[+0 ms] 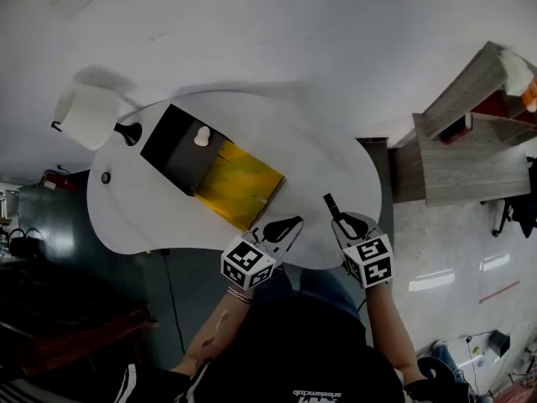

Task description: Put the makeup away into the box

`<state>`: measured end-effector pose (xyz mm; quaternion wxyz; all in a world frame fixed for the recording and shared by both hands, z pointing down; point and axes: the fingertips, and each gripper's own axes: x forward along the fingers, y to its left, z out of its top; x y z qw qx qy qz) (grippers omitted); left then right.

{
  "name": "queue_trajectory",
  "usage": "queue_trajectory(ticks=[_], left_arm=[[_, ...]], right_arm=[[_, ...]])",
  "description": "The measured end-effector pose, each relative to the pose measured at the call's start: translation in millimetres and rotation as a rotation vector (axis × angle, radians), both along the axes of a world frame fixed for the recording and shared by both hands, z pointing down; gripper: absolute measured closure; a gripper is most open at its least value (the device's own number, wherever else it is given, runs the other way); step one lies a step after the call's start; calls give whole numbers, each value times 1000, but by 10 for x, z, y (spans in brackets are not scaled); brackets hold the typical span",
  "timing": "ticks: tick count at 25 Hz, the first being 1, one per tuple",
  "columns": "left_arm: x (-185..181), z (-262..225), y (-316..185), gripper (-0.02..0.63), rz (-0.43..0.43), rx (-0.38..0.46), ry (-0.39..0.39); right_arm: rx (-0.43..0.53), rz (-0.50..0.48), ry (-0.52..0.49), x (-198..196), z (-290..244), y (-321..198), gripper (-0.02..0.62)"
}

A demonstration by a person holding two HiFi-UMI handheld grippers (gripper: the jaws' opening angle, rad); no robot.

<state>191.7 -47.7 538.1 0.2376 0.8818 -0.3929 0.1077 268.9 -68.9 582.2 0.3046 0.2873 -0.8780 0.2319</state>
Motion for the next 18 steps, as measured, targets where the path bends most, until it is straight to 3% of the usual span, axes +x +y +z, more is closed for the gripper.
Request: queue_trajectory(ticks=[18], left_arm=[[-1252, -192, 173, 586, -110, 55, 10]], right_arm=[[80, -84, -32, -1180, -448, 157, 490]])
